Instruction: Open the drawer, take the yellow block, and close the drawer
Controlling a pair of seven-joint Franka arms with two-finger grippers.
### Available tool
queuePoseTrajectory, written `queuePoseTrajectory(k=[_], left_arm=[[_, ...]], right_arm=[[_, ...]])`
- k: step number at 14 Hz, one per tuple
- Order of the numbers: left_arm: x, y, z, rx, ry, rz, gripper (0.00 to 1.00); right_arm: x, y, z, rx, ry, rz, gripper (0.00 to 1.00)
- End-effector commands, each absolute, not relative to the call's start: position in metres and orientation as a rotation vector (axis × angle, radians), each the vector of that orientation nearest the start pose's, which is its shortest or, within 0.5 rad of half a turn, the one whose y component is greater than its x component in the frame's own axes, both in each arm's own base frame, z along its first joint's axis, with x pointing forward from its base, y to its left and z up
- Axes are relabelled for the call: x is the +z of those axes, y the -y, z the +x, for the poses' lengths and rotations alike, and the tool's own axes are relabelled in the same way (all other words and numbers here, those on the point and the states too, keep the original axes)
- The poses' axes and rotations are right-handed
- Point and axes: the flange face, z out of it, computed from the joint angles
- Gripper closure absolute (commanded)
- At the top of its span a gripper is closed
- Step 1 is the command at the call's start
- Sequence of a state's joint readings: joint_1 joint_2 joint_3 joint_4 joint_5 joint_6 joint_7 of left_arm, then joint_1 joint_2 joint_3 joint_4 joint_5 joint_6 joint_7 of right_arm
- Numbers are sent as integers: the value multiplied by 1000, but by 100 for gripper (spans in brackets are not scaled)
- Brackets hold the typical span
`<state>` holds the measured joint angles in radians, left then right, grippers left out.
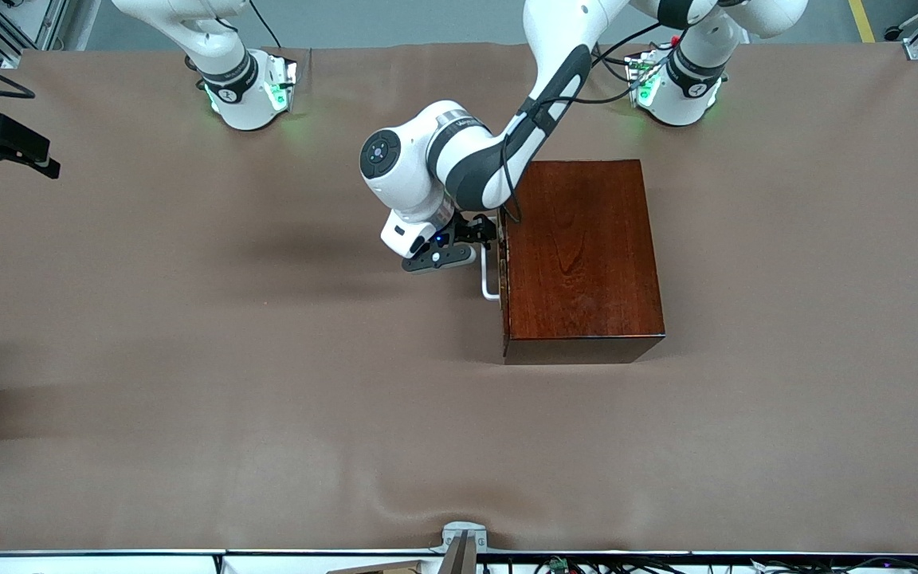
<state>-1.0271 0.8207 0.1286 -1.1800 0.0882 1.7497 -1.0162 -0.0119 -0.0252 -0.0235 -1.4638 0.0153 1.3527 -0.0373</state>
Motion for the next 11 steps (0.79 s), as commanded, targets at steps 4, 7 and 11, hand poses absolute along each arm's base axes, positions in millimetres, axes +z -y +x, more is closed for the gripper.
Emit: queuePoseTrajectory(k=[4, 7, 11], left_arm=[[287, 609, 436, -62, 158, -2954, 0], [285, 616, 434, -73, 182, -2984, 0], [289, 622, 429, -71, 178, -3005, 0]], right_arm=[[672, 19, 520, 121, 3, -3098, 0], [672, 18, 520, 121, 4, -3096, 0], [672, 18, 520, 121, 4, -3096, 0]])
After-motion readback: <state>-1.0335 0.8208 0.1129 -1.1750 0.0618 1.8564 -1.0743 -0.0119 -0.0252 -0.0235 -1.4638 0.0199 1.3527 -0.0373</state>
